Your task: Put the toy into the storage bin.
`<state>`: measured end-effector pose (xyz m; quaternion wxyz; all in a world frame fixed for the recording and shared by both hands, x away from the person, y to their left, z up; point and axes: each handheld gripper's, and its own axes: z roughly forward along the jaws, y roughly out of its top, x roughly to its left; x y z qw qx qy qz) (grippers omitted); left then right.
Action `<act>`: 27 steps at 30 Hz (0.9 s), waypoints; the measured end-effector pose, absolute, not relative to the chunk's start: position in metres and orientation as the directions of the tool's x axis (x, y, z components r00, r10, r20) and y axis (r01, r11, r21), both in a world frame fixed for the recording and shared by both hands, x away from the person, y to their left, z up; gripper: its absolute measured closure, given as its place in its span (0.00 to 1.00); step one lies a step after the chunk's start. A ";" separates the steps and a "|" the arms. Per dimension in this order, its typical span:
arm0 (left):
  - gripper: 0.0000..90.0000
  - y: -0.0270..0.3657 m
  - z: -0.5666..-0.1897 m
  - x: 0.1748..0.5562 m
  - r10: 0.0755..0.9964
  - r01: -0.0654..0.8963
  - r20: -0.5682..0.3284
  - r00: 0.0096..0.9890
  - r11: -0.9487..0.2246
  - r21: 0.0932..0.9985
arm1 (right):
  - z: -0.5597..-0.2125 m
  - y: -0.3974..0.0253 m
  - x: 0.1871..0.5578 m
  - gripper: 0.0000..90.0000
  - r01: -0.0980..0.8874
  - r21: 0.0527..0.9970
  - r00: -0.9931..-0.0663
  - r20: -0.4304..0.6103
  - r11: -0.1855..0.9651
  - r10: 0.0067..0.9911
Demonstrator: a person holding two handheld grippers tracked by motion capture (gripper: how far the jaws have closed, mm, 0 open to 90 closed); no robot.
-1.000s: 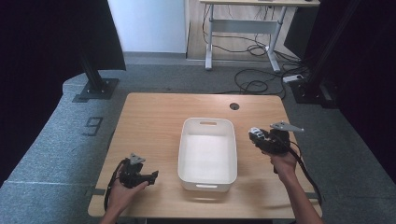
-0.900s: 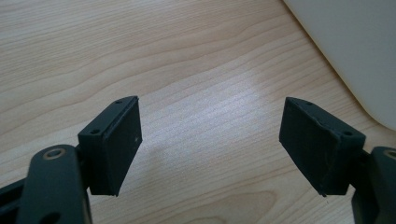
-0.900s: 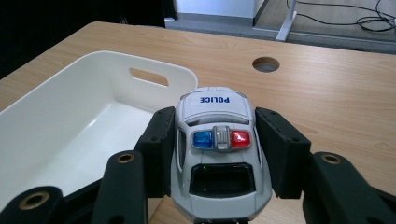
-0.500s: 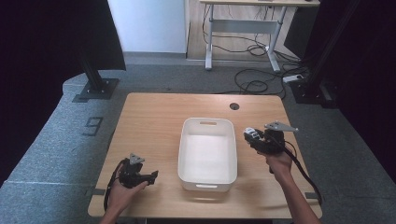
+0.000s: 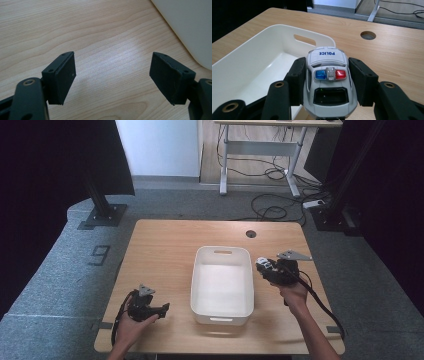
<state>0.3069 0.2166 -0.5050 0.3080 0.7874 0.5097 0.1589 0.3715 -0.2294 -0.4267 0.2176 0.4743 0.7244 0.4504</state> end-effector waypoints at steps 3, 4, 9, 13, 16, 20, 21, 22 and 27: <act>0.24 0.217 -0.505 0.307 0.901 0.705 -0.065 0.430 -0.290 0.647 | -0.426 -0.225 0.372 0.56 0.490 0.859 -0.463 0.113 0.147 0.879; 0.24 0.217 -0.505 0.307 0.900 0.706 -0.066 0.430 -0.290 0.646 | -0.427 -0.224 0.372 0.55 0.489 0.860 -0.463 0.116 0.145 0.879; 0.24 0.218 -0.505 0.307 0.900 0.707 -0.066 0.431 -0.291 0.644 | -0.426 -0.219 0.375 0.56 0.491 0.858 -0.464 0.115 0.148 0.878; 0.24 0.218 -0.505 0.307 0.900 0.707 -0.067 0.431 -0.290 0.645 | -0.425 -0.212 0.376 0.56 0.487 0.860 -0.477 0.113 0.155 0.871; 0.24 0.218 -0.505 0.307 0.900 0.706 -0.068 0.431 -0.290 0.646 | -0.425 -0.205 0.377 0.56 0.487 0.859 -0.485 0.117 0.156 0.867; 0.24 0.217 -0.505 0.307 0.899 0.706 -0.069 0.432 -0.289 0.646 | -0.425 -0.193 0.379 0.56 0.485 0.859 -0.498 0.119 0.162 0.859; 0.24 0.217 -0.505 0.307 0.898 0.707 -0.069 0.434 -0.292 0.645 | -0.425 -0.191 0.380 0.56 0.487 0.859 -0.501 0.128 0.156 0.856; 0.24 0.218 -0.505 0.307 0.898 0.707 -0.069 0.434 -0.292 0.645 | -0.425 -0.189 0.381 0.55 0.489 0.858 -0.502 0.129 0.158 0.855; 0.24 0.218 -0.505 0.307 0.898 0.707 -0.070 0.434 -0.291 0.645 | -0.426 -0.178 0.382 0.56 0.490 0.854 -0.509 0.118 0.175 0.852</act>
